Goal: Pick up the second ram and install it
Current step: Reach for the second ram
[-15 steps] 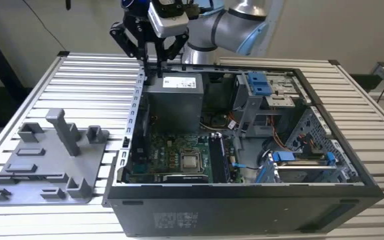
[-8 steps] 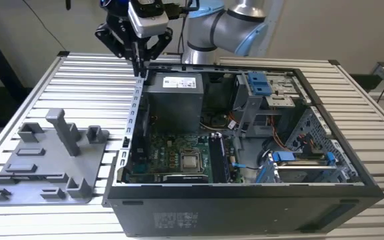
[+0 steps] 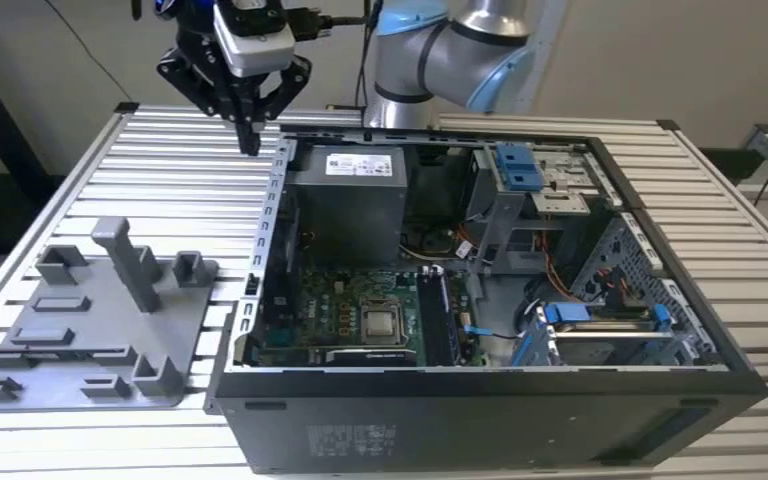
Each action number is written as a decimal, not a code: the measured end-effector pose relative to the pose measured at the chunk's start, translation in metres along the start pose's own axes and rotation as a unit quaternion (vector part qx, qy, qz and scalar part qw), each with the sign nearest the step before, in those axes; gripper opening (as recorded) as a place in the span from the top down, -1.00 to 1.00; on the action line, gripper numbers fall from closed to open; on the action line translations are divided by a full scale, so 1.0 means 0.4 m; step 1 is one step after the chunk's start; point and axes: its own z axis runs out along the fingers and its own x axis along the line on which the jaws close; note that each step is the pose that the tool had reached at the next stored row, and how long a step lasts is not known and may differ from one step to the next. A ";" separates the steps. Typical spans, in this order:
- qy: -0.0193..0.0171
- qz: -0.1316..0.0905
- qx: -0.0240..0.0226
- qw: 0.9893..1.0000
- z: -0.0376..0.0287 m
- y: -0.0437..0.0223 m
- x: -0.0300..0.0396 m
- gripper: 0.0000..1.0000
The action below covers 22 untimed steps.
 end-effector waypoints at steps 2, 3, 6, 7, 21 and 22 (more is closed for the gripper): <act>0.006 0.000 0.000 1.000 0.000 -0.001 0.011 0.79; 0.006 0.000 0.000 1.000 0.000 -0.001 0.018 0.79; 0.006 0.000 0.000 1.000 0.001 -0.003 0.041 0.79; 0.006 0.000 0.000 1.000 0.001 -0.003 0.047 0.79; 0.006 0.000 0.000 1.000 0.002 -0.010 0.149 0.79; 0.006 0.000 0.000 1.000 0.002 -0.011 0.157 0.79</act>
